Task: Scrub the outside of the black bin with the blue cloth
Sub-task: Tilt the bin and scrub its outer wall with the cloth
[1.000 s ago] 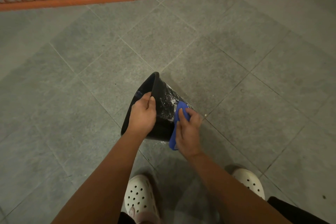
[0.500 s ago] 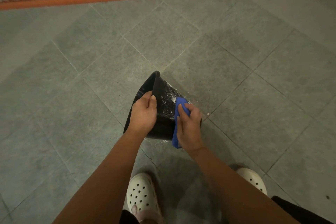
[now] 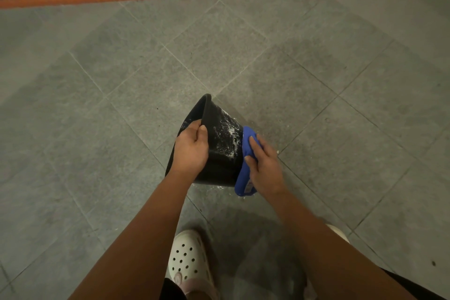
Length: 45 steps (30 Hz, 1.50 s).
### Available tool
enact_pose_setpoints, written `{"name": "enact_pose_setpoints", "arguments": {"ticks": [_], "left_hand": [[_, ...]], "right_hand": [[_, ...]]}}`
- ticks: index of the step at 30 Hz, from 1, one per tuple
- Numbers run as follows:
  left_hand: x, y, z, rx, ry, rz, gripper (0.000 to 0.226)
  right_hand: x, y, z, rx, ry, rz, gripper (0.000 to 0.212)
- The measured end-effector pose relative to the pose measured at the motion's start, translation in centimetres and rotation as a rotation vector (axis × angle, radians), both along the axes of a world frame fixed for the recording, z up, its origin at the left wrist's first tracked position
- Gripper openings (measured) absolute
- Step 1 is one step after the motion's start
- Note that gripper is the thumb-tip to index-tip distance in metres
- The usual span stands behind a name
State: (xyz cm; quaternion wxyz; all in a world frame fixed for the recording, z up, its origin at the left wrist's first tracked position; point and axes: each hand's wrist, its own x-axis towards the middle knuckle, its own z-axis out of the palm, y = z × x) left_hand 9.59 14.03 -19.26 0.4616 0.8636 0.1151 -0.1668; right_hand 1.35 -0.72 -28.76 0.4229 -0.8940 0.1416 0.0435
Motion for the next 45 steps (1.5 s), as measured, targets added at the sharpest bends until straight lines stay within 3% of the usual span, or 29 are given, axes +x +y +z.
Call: {"name": "enact_pose_setpoints", "arguments": {"ticks": [4, 10, 15, 18, 22, 29, 38, 45], "left_hand": [[0.1, 0.1, 0.0, 0.044, -0.015, 0.020, 0.035], [0.0, 0.0, -0.3, 0.065, -0.030, -0.030, 0.035], [0.1, 0.3, -0.3, 0.065, -0.015, 0.013, 0.037], [0.4, 0.4, -0.6, 0.068, -0.006, 0.006, 0.036], [0.2, 0.7, -0.7, 0.061, -0.019, -0.032, 0.032], [-0.1, 0.5, -0.4, 0.066, -0.053, -0.056, 0.032], [0.0, 0.8, -0.7, 0.061, -0.029, -0.053, 0.034], [0.0, 0.5, -0.3, 0.062, -0.016, 0.022, 0.034]], "right_hand": [[-0.1, 2.5, 0.7, 0.021, -0.089, -0.155, 0.036], [0.7, 3.2, 1.1, 0.069, -0.256, -0.090, 0.036], [1.0, 2.3, -0.3, 0.086, -0.121, -0.117, 0.047], [-0.5, 3.4, 0.0, 0.053, -0.168, -0.192, 0.045], [-1.0, 4.5, 0.9, 0.084, -0.286, -0.128, 0.036], [1.8, 2.9, 0.0, 0.111, -0.143, -0.233, 0.032], [0.5, 4.5, 1.0, 0.049, -0.323, -0.146, 0.031], [2.1, 3.8, 1.0, 0.054, -0.199, -0.179, 0.029]]}}
